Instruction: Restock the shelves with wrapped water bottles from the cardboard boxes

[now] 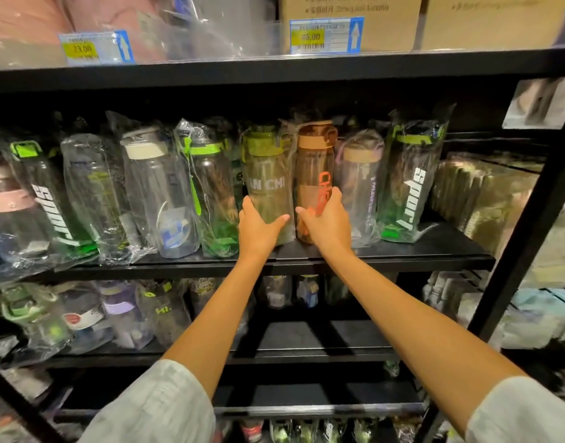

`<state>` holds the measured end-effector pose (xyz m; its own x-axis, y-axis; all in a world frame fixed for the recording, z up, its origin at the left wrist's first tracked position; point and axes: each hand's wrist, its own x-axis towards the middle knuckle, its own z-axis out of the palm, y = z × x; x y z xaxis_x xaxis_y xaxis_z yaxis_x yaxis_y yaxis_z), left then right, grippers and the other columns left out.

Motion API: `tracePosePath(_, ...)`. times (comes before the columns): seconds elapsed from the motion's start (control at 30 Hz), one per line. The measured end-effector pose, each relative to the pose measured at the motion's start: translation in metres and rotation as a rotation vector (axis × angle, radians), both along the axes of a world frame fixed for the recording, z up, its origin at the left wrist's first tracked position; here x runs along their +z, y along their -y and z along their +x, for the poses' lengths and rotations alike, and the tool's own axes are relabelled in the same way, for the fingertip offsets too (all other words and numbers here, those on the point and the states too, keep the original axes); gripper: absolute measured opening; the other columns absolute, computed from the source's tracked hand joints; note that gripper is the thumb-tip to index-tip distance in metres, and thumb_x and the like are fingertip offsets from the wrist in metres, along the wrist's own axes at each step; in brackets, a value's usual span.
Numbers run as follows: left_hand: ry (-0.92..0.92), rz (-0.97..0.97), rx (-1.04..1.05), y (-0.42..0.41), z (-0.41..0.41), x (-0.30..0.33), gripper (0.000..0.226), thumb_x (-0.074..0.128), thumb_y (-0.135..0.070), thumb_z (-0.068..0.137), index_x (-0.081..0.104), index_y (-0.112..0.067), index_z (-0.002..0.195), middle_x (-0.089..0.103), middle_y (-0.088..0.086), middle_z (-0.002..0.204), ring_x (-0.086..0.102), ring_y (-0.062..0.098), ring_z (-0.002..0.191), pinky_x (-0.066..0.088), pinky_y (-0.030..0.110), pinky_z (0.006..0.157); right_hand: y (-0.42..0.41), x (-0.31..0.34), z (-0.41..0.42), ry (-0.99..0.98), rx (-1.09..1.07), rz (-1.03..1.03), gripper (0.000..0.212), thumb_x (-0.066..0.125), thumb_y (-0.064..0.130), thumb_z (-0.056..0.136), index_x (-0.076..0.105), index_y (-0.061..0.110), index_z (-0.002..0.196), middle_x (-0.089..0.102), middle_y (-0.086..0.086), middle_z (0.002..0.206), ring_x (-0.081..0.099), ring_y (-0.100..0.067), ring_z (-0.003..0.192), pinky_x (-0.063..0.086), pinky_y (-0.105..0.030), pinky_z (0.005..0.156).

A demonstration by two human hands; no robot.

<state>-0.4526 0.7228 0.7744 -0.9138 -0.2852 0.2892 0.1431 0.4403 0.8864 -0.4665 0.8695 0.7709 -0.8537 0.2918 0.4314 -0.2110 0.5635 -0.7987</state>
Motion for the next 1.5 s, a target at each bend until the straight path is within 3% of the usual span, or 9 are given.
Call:
tracePosePath(0.17, -0.031, -0.038, 0.029, 0.001, 0.001, -0.001, 0.099, 0.082, -0.044, 0.086, 0.025, -0.011, 0.16, 0.041, 0.012, 0.157, 0.042, 0.031, 0.144, 0.04, 0.05, 0.116, -0.004, 0.001, 0.003, -0.024, -0.027, 0.057, 0.078, 0.078, 0.051, 0.083, 0.039, 0.019, 0.144, 0.067, -0.005, 0.121, 0.065, -0.029, 0.109, 0.055, -0.049, 0.089)
tracePosePath(0.7, -0.041, -0.109, 0.082, -0.002, 0.04, -0.003, 0.098, 0.077, -0.048, 0.089, 0.021, -0.011, 0.161, 0.036, 0.011, 0.161, 0.04, 0.029, 0.146, 0.041, 0.045, 0.112, -0.013, -0.002, 0.037, -0.055, 0.035, 0.067, 0.074, 0.077, 0.051, 0.086, 0.041, 0.024, 0.144, 0.068, 0.001, 0.121, 0.065, -0.022, 0.108, 0.051, -0.037, 0.081)
tracePosePath(0.9, -0.028, -0.1, 0.058, -0.003, 0.047, -0.001, 0.103, 0.076, -0.05, 0.09, 0.015, -0.013, 0.163, 0.03, 0.012, 0.165, 0.035, 0.03, 0.149, 0.039, 0.047, 0.113, -0.014, -0.003, 0.041, -0.066, 0.074, 0.068, 0.077, 0.075, 0.054, 0.088, 0.037, 0.024, 0.148, 0.066, -0.001, 0.128, 0.064, -0.023, 0.114, 0.054, -0.041, 0.088)
tracePosePath(1.03, -0.036, -0.11, 0.041, -0.005, 0.059, 0.002, 0.109, 0.072, -0.054, 0.091, 0.003, -0.016, 0.166, 0.021, 0.01, 0.169, 0.029, 0.031, 0.152, 0.037, 0.048, 0.115, -0.02, -0.007, 0.044, -0.005, 0.077, 0.005, 0.089, 0.072, 0.059, 0.089, 0.032, 0.019, 0.158, 0.057, -0.006, 0.146, 0.057, -0.025, 0.131, 0.051, -0.046, 0.104)
tracePosePath(1.1, -0.097, -0.16, 0.064, -0.008, 0.068, 0.001, 0.103, 0.068, -0.051, 0.095, 0.001, -0.017, 0.166, 0.018, 0.008, 0.17, 0.03, 0.03, 0.152, 0.037, 0.046, 0.115, -0.028, -0.012, 0.05, -0.018, 0.056, -0.011, 0.082, 0.068, 0.059, 0.092, 0.037, 0.019, 0.156, 0.055, -0.006, 0.149, 0.054, -0.024, 0.134, 0.048, -0.044, 0.107)
tracePosePath(1.2, -0.325, -0.28, 0.136, -0.015, 0.087, -0.007, 0.088, 0.063, -0.042, 0.101, 0.009, -0.016, 0.165, 0.028, 0.01, 0.164, 0.034, 0.028, 0.149, 0.039, 0.043, 0.114, -0.048, -0.015, 0.06, -0.086, 0.008, -0.022, 0.059, 0.066, 0.052, 0.097, 0.052, 0.02, 0.145, 0.063, -0.002, 0.134, 0.059, -0.02, 0.122, 0.05, -0.04, 0.101)
tracePosePath(1.3, -0.48, -0.369, 0.076, -0.041, 0.103, -0.017, 0.071, 0.061, -0.035, 0.103, 0.028, -0.01, 0.161, 0.045, 0.01, 0.15, 0.042, 0.026, 0.14, 0.04, 0.038, 0.111, -0.075, -0.018, 0.067, -0.161, -0.026, -0.068, 0.043, 0.066, 0.045, 0.098, 0.059, 0.021, 0.133, 0.066, 0.001, 0.117, 0.062, -0.016, 0.105, 0.051, -0.036, 0.09)
tracePosePath(1.4, -0.442, -0.366, -0.081, -0.08, 0.103, -0.026, 0.059, 0.062, -0.033, 0.102, 0.043, -0.011, 0.153, 0.057, 0.01, 0.14, 0.053, 0.029, 0.131, 0.048, 0.045, 0.105, -0.107, -0.018, 0.068, -0.188, -0.084, -0.13, 0.038, 0.065, 0.045, 0.098, 0.059, 0.022, 0.127, 0.064, 0.001, 0.1, 0.062, -0.015, 0.09, 0.052, -0.039, 0.084)
tracePosePath(1.5, -0.359, -0.355, -0.154, -0.119, 0.094, -0.025, 0.063, 0.061, -0.036, 0.103, 0.04, -0.009, 0.156, 0.05, 0.011, 0.153, 0.041, 0.027, 0.144, 0.039, 0.043, 0.116, -0.138, -0.013, 0.066, -0.227, -0.134, -0.161, 0.038, 0.067, 0.044, 0.097, 0.054, 0.023, 0.127, 0.059, -0.002, 0.105, 0.061, -0.019, 0.094, 0.054, -0.045, 0.087)
